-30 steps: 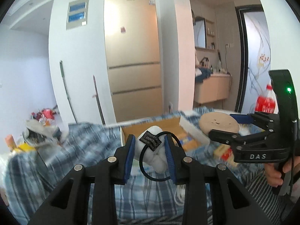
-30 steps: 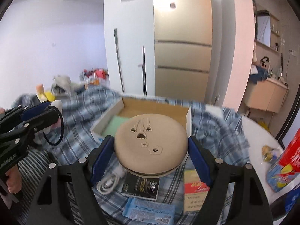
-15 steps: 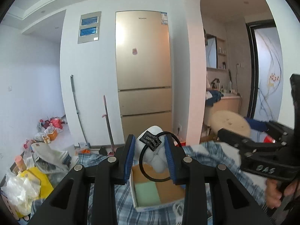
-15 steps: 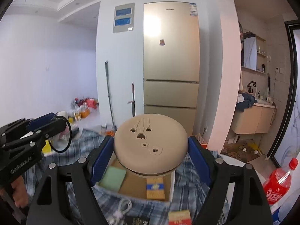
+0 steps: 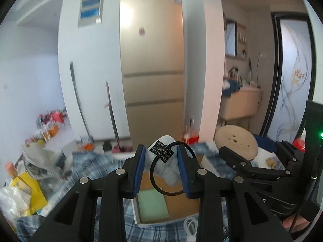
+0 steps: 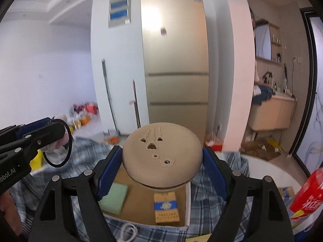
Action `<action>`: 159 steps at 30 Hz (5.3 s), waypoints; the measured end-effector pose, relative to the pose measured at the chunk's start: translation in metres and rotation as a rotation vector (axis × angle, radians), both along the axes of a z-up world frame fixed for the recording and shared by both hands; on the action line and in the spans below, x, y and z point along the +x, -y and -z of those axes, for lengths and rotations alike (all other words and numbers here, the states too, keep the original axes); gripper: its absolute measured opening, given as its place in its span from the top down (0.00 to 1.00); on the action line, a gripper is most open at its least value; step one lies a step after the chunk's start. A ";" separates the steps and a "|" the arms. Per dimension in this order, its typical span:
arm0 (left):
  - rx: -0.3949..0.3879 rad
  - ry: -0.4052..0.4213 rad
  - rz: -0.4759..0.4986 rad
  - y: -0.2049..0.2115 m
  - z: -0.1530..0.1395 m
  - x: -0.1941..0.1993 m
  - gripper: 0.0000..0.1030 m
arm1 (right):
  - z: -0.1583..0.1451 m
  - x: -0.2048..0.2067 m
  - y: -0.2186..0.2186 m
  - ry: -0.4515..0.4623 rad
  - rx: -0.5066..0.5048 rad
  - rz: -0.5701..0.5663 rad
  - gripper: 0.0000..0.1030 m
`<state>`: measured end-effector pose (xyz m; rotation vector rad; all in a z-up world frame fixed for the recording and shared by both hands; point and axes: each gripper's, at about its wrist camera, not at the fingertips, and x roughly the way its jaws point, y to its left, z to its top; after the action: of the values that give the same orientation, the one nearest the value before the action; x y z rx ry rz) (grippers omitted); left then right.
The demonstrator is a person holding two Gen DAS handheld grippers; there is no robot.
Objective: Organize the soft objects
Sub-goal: 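Lower the earbuds into the box with the left tool while the right tool lowers the coaster in, then open both tools and withdraw them up from the box, then lower the right tool onto the black Face pack while the left tool approaches the white cable, then grasp and lift the Face pack with the right tool while the left tool grasps the cable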
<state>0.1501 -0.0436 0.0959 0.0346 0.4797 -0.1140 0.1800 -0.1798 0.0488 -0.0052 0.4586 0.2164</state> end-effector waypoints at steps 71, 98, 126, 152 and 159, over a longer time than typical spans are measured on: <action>-0.036 0.250 0.019 -0.009 0.014 -0.131 0.00 | -0.010 -0.108 0.028 0.093 0.004 0.055 0.01; -0.027 0.028 -0.029 -0.043 0.119 -0.101 0.00 | 0.112 -0.066 0.001 -0.327 -0.094 -0.029 0.01; 0.002 -0.189 0.107 -0.023 0.143 -0.080 0.57 | 0.147 -0.047 -0.018 -0.536 -0.157 -0.090 0.40; 0.038 -0.376 0.255 0.040 0.155 -0.030 0.93 | 0.068 -0.081 0.031 -0.071 -0.027 0.020 0.40; 0.004 -0.462 0.282 0.038 0.178 -0.020 0.93 | 0.075 -0.080 0.024 -0.094 -0.054 -0.013 0.40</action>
<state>0.1300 -0.0814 -0.0822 0.0807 0.9352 -0.4027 0.0995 -0.2037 -0.0266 -0.0506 0.5579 0.2177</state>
